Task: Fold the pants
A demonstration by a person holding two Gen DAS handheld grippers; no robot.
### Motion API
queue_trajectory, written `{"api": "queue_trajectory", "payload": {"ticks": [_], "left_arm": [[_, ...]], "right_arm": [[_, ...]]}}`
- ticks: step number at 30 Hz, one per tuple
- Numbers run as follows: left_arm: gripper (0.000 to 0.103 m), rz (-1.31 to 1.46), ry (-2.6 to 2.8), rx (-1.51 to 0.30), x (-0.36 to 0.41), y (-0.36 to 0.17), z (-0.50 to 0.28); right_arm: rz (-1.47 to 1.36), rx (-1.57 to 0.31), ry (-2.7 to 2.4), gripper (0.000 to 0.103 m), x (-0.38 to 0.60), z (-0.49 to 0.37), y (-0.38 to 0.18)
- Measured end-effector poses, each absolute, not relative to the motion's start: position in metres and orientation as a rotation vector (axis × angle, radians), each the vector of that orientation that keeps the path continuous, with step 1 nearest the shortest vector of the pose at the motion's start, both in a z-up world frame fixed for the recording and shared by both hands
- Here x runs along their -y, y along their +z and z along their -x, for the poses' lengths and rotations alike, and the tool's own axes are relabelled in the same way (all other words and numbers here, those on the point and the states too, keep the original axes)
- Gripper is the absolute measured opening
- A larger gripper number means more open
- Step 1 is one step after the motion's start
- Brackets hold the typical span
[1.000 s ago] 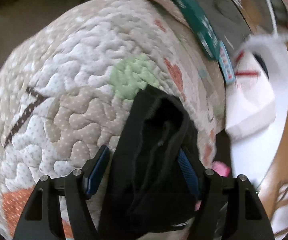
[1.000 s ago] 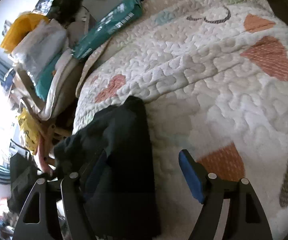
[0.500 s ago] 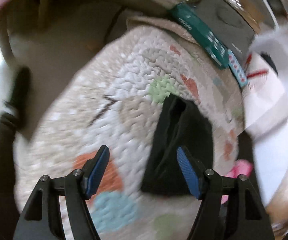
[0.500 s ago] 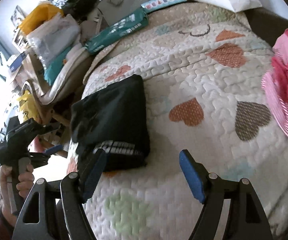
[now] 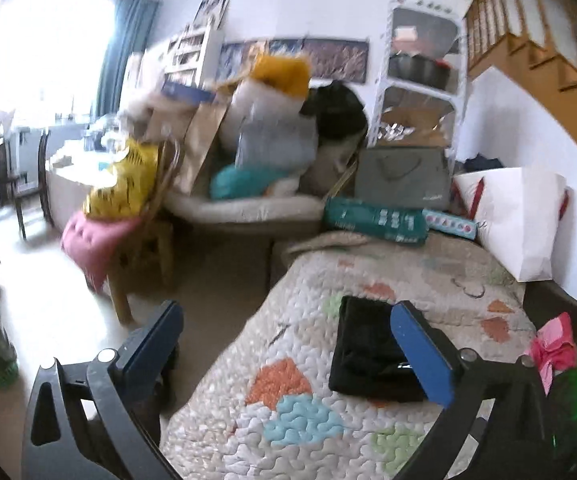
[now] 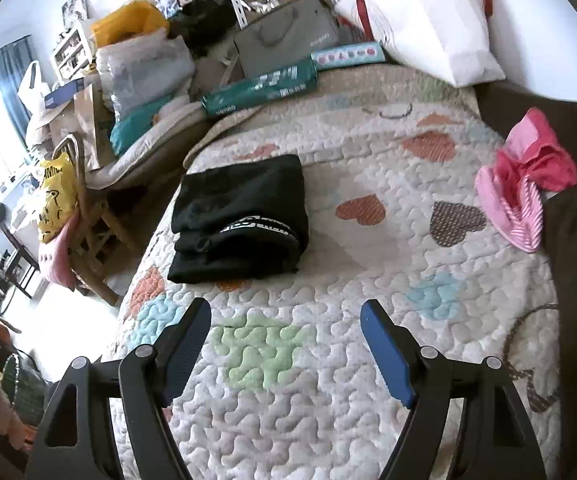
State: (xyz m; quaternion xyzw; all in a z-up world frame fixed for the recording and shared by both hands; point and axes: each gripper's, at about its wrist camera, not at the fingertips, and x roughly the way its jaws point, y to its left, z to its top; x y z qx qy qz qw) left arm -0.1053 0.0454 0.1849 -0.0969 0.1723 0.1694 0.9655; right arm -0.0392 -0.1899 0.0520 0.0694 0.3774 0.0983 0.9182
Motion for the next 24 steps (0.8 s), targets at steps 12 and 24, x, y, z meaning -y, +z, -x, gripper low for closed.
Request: {"api": "queue_trajectory", "payload": {"ticks": [12, 24], "left_arm": [[0.103, 0.092, 0.219, -0.606, -0.013, 0.156, 0.1], [0.103, 0.018, 0.194, -0.686, 0.004, 0.128, 0.096]], "right_arm": [[-0.144, -0.698, 0.164, 0.086, 0.192, 0.066, 0.062], [-0.077, -0.711, 0.134, 0.087, 0.184, 0.065, 0.055]]}}
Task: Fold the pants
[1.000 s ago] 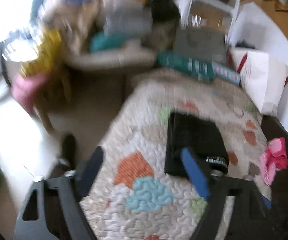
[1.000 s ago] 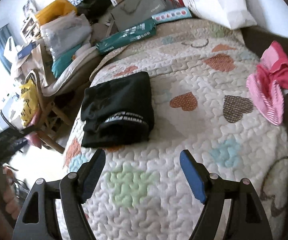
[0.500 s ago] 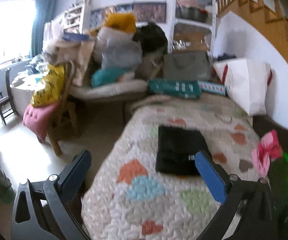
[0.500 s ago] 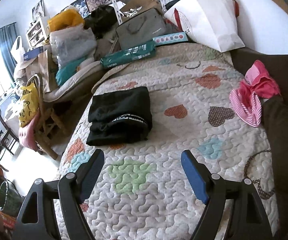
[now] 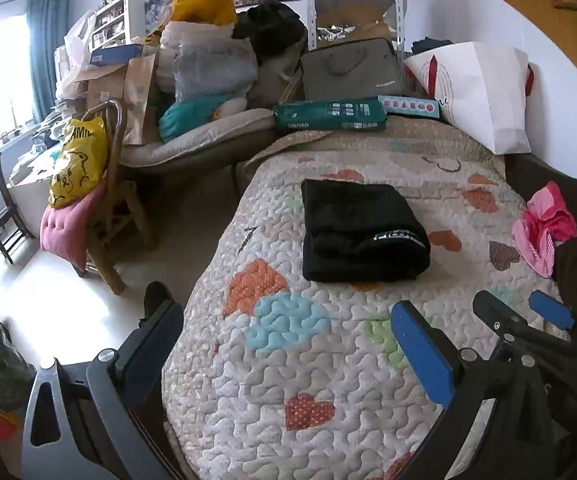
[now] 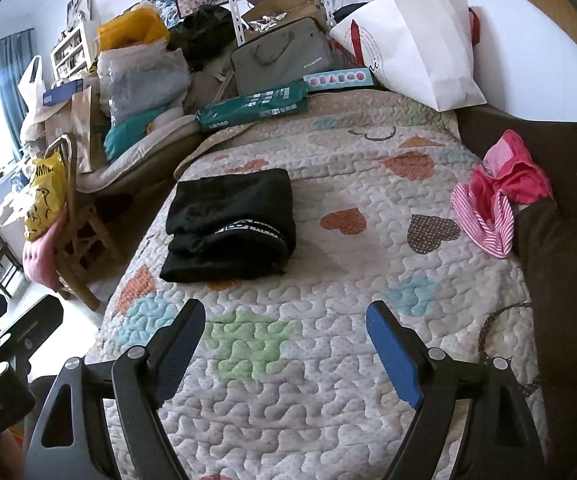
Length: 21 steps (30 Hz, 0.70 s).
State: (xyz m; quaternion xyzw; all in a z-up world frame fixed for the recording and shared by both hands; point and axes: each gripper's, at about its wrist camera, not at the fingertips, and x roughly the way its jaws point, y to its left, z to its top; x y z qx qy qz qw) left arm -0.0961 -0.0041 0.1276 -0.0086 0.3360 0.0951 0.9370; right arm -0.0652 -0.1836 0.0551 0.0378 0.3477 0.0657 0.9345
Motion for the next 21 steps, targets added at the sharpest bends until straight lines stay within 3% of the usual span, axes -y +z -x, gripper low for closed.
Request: {"api": "queue_trajectory", "payload": {"ticks": [21], "left_arm": [[0.103, 0.037, 0.17, -0.744, 0.0048, 0.1183, 0.093]], "right_arm": [[-0.054, -0.72, 0.108, 0.088, 0.182, 0.0653, 0.0522]]}}
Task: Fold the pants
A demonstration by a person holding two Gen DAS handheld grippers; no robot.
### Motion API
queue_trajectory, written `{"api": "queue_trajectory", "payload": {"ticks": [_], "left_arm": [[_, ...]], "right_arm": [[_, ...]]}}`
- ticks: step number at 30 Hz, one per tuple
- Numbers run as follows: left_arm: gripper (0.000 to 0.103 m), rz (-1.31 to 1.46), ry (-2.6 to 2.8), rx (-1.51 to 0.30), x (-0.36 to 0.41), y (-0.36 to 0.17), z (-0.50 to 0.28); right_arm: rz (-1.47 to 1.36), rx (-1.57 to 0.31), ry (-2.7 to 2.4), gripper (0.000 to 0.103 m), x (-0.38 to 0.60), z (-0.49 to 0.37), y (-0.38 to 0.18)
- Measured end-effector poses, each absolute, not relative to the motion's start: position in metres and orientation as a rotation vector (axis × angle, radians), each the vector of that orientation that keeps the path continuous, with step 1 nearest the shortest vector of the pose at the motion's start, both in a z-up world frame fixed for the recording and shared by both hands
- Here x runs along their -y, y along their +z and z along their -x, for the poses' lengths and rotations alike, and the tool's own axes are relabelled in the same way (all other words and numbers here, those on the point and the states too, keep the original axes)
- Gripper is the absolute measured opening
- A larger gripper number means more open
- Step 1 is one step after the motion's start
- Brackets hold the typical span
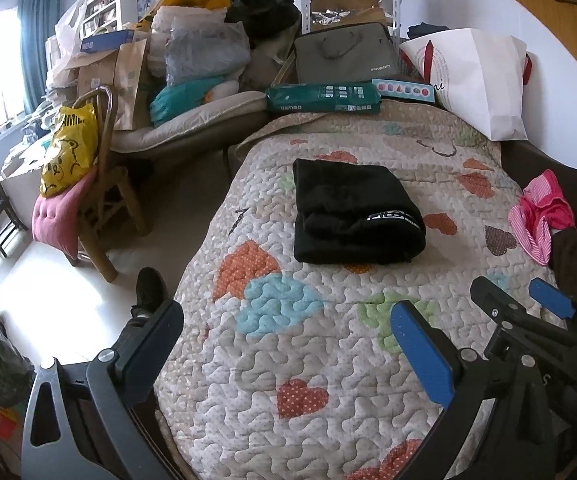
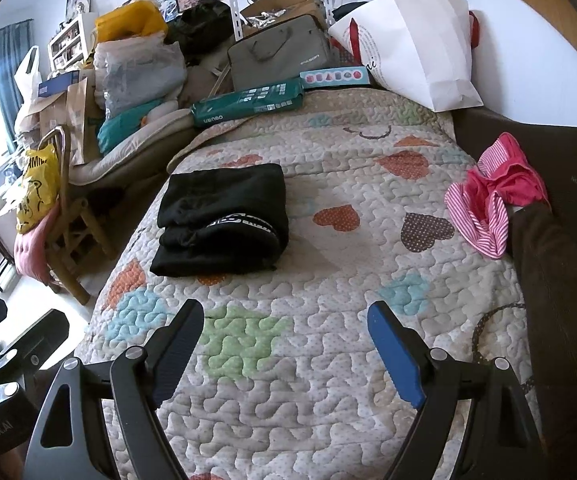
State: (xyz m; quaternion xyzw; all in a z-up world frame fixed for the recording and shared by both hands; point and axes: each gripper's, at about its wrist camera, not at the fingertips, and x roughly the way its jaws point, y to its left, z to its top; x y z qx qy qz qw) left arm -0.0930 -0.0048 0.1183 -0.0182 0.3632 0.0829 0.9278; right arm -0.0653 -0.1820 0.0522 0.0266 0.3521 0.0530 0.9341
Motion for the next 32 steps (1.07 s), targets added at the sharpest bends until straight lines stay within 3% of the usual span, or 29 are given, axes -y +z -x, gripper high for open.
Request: {"api": "queue_trajectory", "payload": {"ticks": [32], "left_arm": [[0.103, 0.124, 0.179, -0.832, -0.013, 0.098, 0.083]], "right_arm": [[-0.017, -0.73, 0.12, 0.09, 0.176, 0.064, 0.048]]}}
